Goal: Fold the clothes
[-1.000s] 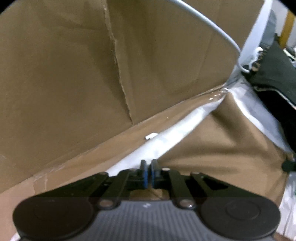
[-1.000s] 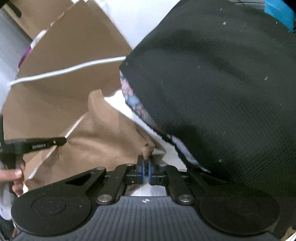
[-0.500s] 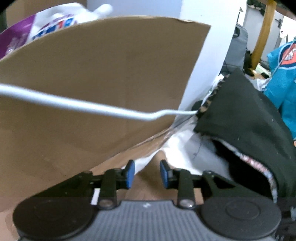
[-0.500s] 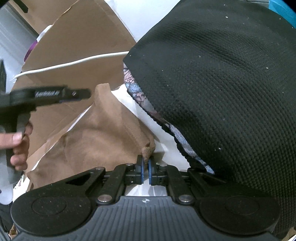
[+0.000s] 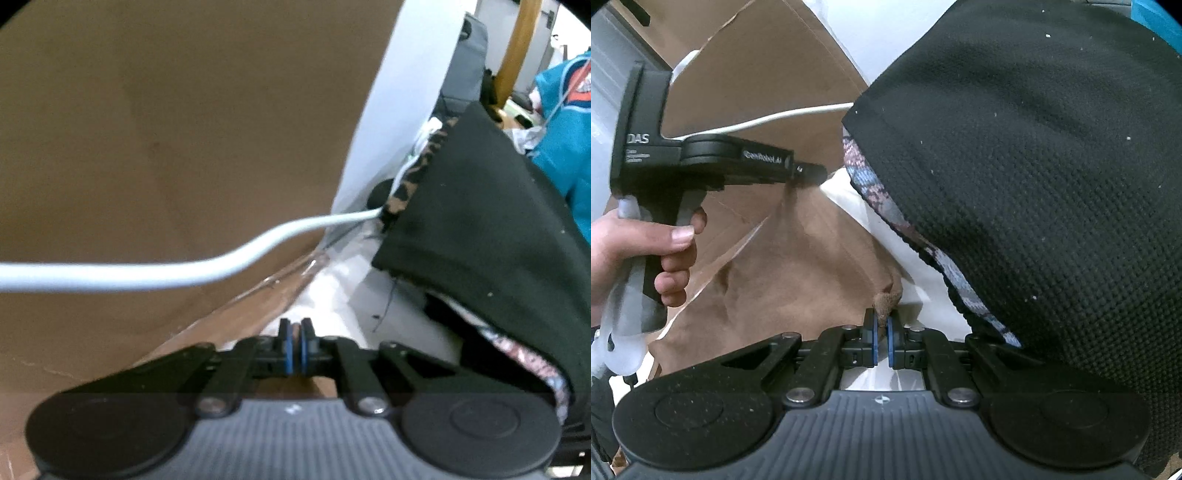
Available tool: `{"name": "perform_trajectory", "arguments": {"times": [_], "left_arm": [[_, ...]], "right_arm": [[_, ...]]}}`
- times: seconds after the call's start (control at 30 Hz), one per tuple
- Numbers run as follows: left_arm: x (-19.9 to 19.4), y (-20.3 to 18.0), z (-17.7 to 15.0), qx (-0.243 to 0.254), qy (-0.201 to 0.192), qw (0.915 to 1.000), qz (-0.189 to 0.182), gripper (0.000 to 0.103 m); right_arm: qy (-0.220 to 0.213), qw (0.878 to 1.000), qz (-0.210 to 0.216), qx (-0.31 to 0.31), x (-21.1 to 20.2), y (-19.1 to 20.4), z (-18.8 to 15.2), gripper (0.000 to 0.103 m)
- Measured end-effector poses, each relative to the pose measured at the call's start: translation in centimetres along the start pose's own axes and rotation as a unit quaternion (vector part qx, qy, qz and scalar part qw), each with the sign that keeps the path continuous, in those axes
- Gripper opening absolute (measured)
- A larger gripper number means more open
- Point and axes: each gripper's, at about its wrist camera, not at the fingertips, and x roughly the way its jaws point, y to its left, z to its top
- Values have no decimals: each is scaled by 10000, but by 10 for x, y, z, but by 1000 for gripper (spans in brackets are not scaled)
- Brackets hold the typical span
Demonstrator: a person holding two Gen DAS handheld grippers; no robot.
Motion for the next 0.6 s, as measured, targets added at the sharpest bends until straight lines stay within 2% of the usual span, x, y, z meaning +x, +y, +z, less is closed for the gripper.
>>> {"name": "perform_trajectory", "arguments": {"times": [0.17, 0.3, 0.37, 0.47, 0.6], "left_arm": [[-18, -1, 1, 143, -466, 9985, -247, 5], [-25, 9, -1, -65, -694, 9973, -213, 6], [-24, 11, 0, -144, -654, 9977, -134, 18], [-28, 8, -1, -134, -760, 9968, -205, 34], [-37, 4, -6, 45, -730, 9968, -310, 38]], "right_arm": [[-145, 9999, -34, -51, -8, 4, -1, 3], [-296, 9995, -93, -92, -15, 8, -5, 3], [-341, 9991, -170, -165, -23, 2, -5, 5], [-390, 9984, -324, -233, -33, -15, -3, 6], [-487, 9969, -440, -432, -43, -15, -9, 6]]}}
